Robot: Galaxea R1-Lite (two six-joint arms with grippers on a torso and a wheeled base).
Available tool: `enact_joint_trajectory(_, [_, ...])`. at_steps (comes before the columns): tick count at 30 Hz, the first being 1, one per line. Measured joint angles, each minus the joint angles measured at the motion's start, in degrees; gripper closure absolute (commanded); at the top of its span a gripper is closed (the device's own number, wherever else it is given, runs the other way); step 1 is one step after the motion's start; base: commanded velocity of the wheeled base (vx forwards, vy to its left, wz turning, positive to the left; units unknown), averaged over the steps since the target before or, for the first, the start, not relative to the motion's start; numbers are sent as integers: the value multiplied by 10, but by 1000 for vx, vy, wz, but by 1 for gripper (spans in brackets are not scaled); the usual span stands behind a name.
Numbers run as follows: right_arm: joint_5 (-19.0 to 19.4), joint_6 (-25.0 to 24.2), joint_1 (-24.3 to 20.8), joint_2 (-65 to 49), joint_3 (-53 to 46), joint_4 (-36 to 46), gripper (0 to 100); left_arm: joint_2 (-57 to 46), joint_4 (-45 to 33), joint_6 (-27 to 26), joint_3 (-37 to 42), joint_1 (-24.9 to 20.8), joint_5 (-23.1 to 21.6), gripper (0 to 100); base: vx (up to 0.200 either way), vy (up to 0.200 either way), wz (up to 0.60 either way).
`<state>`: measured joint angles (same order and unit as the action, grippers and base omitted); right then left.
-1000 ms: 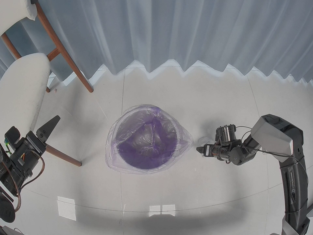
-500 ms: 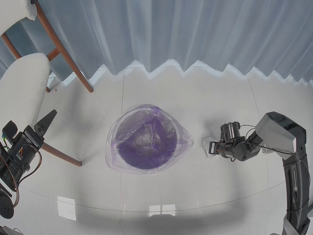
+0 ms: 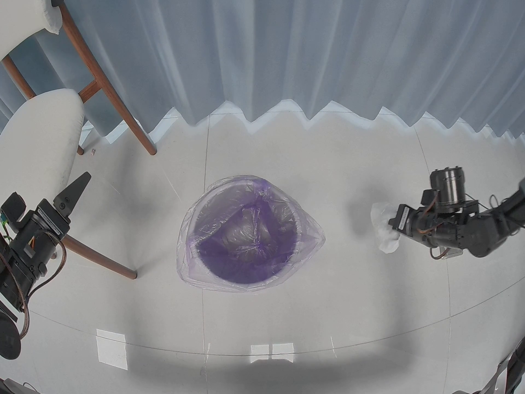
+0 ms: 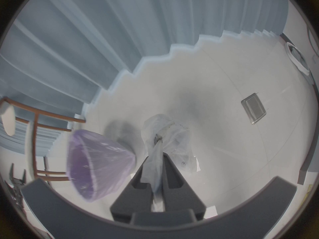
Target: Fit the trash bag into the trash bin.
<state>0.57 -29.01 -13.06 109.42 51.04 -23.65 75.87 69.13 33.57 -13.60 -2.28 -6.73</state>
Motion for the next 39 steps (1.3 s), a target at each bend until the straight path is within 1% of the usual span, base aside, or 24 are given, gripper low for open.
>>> enact_joint_trajectory(7, [19, -30, -7, -200, -95, 39, 100, 2, 0, -2, -14, 7, 0, 0, 0, 0, 0])
enact_joint_trajectory(12, [36, -31, -20, -337, -172, 56, 100, 3, 0, -3, -21, 18, 1, 0, 0, 0, 0])
enact_joint_trajectory(16, [47, -23, -55, -419, -224, 64, 100, 5, 0, -5, -25, 32, 3, 0, 0, 0, 0])
enact_joint_trajectory(19, [51, -11, -88, -452, -238, 67, 100, 5, 1, -15, -25, 38, 3, 0, 0, 0, 0])
enact_joint_trajectory(23, [60, 9, -115, -464, -244, 55, 100, 4, 4, -39, -16, 41, 2, 0, 0, 0, 0])
enact_joint_trajectory(27, [70, 24, -134, -448, -244, 15, 100, 2, 5, -46, -12, 41, 1, 0, 0, 0, 0])
enact_joint_trajectory(32, [83, 49, -168, -403, -244, -40, 100, 1, 6, -50, -7, 43, 1, 0, 0, 0, 0])
enact_joint_trajectory(39, [100, 95, -218, -310, -242, -130, 100, -2, 6, -59, 0, 43, 1, 0, 0, 0, 0])
